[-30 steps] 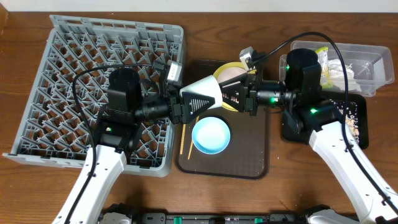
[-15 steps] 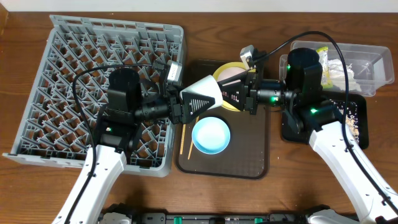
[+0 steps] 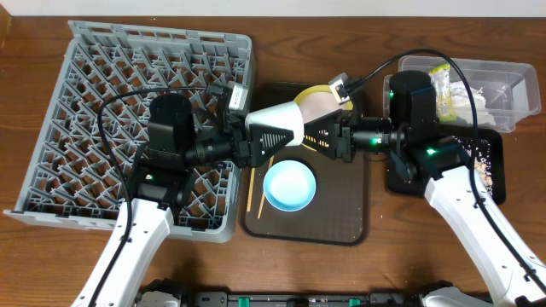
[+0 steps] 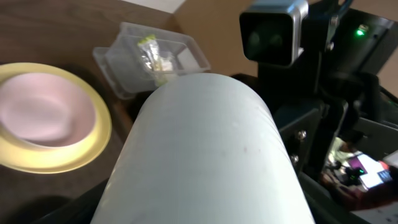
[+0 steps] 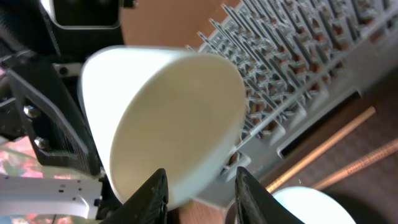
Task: Sort waste into correct bins and load items into the dishwasher
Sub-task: 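Release the right gripper and carry the cup into the rack with the left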
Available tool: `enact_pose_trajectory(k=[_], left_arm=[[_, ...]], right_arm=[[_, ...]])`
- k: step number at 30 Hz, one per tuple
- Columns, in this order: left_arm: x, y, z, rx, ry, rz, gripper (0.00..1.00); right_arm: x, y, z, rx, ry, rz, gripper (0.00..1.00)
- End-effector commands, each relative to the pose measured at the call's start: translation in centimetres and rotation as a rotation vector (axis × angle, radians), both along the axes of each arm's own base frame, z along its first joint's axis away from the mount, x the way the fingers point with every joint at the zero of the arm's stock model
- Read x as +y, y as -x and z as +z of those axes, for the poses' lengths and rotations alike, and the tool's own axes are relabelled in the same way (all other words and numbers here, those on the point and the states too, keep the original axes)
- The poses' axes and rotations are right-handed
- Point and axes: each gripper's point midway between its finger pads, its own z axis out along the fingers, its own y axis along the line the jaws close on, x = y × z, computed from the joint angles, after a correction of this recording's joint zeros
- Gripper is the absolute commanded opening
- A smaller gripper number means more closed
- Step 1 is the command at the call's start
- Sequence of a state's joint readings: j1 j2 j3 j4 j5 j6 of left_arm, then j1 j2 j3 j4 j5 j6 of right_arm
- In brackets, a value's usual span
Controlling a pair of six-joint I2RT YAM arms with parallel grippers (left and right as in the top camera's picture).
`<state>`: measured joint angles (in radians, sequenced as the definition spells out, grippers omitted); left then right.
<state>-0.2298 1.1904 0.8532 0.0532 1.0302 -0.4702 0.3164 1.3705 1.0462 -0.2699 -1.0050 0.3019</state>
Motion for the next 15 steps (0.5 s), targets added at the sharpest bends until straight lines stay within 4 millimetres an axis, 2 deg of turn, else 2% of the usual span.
enact_pose_trajectory(k=[1, 5, 10, 15], left_arm=[[0.6, -1.2, 0.2, -0.047, -0.033, 0.052, 0.58], [0.7, -1.2, 0.2, -0.054, -0.035, 0.054, 0.57], [2.0, -2.1, 0.1, -0.062, -0.046, 0.101, 0.57], [6.3, -3.8, -2.7, -0.055, -0.249, 0.329, 0.57]], right_arm=[[-1.4, -1.0, 0.5, -0.036, 0.016, -0.055, 0.33], [-1.7, -1.3, 0.5, -0.042, 0.015, -0.066, 0.33], [-2.7, -1.9, 0.2, -0.026, 0.023, -0.096, 0.34], [-4.4, -2.2, -2.7, 0.036, 0.149, -0.182, 0.35]])
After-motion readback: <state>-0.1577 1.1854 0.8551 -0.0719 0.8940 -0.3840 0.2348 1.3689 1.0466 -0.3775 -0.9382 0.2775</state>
